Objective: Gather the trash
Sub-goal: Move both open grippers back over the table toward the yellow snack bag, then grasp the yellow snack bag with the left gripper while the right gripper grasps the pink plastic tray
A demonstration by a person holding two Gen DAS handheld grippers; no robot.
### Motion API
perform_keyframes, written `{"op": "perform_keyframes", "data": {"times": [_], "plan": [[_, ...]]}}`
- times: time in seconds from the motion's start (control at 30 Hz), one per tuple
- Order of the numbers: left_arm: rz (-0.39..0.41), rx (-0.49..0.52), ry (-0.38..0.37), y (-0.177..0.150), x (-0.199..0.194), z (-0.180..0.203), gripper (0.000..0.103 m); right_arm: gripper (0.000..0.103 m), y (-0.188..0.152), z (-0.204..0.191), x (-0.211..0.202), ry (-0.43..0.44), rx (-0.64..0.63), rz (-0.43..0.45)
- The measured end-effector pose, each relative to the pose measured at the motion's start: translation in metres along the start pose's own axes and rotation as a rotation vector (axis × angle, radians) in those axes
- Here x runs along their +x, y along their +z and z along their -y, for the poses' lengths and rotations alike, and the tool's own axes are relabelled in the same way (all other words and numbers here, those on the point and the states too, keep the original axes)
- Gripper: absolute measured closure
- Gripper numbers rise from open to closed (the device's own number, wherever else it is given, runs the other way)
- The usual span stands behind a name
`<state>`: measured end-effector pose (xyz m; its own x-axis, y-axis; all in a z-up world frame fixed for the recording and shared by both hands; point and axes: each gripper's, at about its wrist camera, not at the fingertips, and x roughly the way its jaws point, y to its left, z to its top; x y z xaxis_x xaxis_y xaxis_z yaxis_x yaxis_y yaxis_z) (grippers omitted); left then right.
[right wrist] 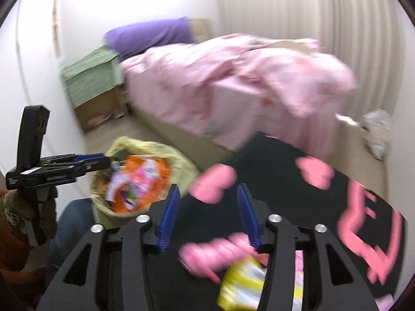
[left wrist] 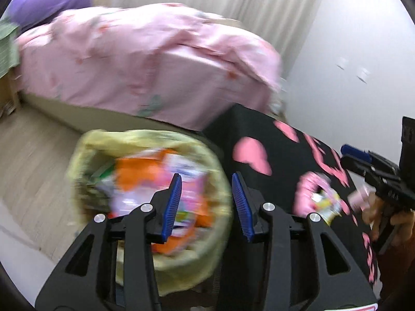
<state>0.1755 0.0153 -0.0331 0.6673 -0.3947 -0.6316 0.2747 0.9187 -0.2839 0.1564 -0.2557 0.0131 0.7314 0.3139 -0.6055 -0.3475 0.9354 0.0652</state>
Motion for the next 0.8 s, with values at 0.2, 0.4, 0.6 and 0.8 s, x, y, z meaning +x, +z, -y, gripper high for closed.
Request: {"op": "perform_keyframes", "data": {"times": [0.2, 0.4, 0.6, 0.8], "plan": [[-0.075, 0.183, -0.145, -0.008, 0.027, 0.091, 0.064, 0.055, -0.058, 0.049, -0.062, -0.186, 0.079, -0.008], [-0.171, 0.341, -0.246, -0.031, 0.052, 0.168, 0.064, 0.040, -0.110, 0.094, -0.092, -0.135, 0.222, 0.016], [-0.186, 0.356, -0.126, -0.041, 0.064, 0.194, 0.064, 0.039, -0.121, 0.104, -0.070, -0.104, 0.181, -0.050], [-0.194, 0.369, -0.076, -0.046, 0.055, 0.187, 0.063, 0.038, -0.098, 0.106, -0.023, -0.098, 0.161, -0.061]]}}
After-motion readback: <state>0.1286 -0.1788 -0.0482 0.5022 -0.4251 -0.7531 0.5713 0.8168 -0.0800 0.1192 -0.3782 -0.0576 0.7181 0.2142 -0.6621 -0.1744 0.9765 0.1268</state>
